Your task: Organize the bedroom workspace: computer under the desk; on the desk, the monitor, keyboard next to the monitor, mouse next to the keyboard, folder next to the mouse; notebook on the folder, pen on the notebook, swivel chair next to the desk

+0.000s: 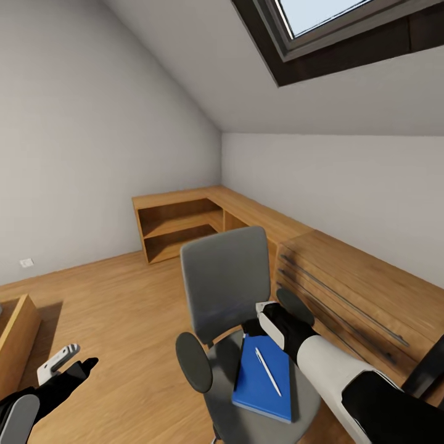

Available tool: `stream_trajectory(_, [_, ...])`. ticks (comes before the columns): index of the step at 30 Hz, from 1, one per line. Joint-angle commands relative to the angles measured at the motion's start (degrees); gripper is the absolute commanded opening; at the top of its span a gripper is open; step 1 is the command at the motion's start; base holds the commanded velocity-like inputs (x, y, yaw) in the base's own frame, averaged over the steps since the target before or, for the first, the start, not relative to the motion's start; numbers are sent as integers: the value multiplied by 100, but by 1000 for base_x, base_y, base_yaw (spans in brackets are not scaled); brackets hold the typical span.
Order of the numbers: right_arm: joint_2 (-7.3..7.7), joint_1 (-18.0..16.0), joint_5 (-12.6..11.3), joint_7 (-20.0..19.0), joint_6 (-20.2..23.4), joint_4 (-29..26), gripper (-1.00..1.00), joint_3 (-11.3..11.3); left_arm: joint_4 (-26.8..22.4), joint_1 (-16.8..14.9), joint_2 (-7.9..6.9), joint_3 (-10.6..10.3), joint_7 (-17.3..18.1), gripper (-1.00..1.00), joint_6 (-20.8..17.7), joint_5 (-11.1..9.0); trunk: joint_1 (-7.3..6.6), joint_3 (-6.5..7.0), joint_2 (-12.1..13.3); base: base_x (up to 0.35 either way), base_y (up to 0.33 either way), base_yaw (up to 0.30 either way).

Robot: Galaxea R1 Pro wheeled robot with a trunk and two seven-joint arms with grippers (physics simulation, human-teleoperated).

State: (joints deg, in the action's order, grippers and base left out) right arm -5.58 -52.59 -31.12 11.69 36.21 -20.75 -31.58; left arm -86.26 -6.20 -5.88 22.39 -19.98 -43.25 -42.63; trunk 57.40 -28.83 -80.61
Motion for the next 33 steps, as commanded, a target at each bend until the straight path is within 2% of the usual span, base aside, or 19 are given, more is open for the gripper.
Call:
stream_trajectory(1, [4, -5, -61, 46, 17, -8, 100, -42, -10, -4, -1, 2, -50, 100, -19, -61, 23, -25, -45, 0, 0, 0])
stream_trajectory(10, [9, -5, -61, 44, 17, -8, 100, -36, -21, -4, -1, 2, -54, 100, -17, -61, 220, -186, -406, 0, 0, 0])
stream_trajectory(14, [121, -5, -67, 40, 14, -33, 100, -41, -22, -4, -1, 2, -51, 100, -17, -61, 308, -258, -567, 0, 0, 0])
stream_trajectory(26, [277, -5, -69, -198, -6, -69, 100, -34, -23, -4, -1, 11, -50, 100, -17, -61, 572, -474, -1048, 0, 0, 0])
stream_trajectory(27, [359, -5, -69, -364, -60, -73, 100, -33, -23, -4, -1, 14, -50, 100, -17, -61, 594, -492, -1088, 0, 0, 0])
stream_trajectory(33, [469, -5, -69, -709, -75, -77, 100, -22, -23, -4, -3, 65, -43, 100, -17, -61, 725, -599, -1329, 0, 0, 0])
